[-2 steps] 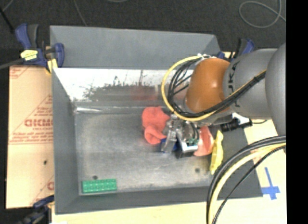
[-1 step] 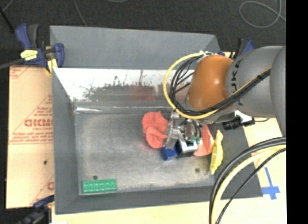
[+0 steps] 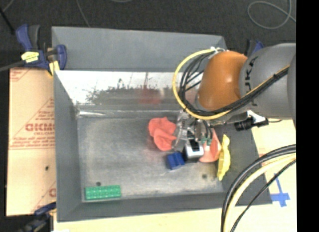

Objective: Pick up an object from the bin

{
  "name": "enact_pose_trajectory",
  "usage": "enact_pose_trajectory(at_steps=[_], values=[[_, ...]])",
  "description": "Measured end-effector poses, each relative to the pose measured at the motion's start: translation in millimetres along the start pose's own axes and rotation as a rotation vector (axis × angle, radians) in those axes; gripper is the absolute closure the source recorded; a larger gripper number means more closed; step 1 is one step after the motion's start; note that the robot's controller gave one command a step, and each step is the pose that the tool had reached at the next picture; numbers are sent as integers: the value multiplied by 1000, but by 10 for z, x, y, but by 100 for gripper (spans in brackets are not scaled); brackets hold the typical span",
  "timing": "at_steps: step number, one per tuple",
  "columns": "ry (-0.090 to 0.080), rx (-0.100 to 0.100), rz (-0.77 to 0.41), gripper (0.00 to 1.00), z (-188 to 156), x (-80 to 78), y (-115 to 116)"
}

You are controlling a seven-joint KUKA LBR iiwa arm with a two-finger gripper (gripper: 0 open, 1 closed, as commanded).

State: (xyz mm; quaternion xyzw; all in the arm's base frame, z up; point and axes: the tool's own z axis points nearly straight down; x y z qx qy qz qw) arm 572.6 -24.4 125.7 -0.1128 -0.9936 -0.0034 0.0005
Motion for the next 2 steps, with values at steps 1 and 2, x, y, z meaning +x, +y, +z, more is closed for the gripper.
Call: enact_pose_trajectory(at_steps=[1, 2], values=[[-7, -1, 1, 100, -125, -20, -3], [-3, 0, 1, 100, -223, -13, -6]])
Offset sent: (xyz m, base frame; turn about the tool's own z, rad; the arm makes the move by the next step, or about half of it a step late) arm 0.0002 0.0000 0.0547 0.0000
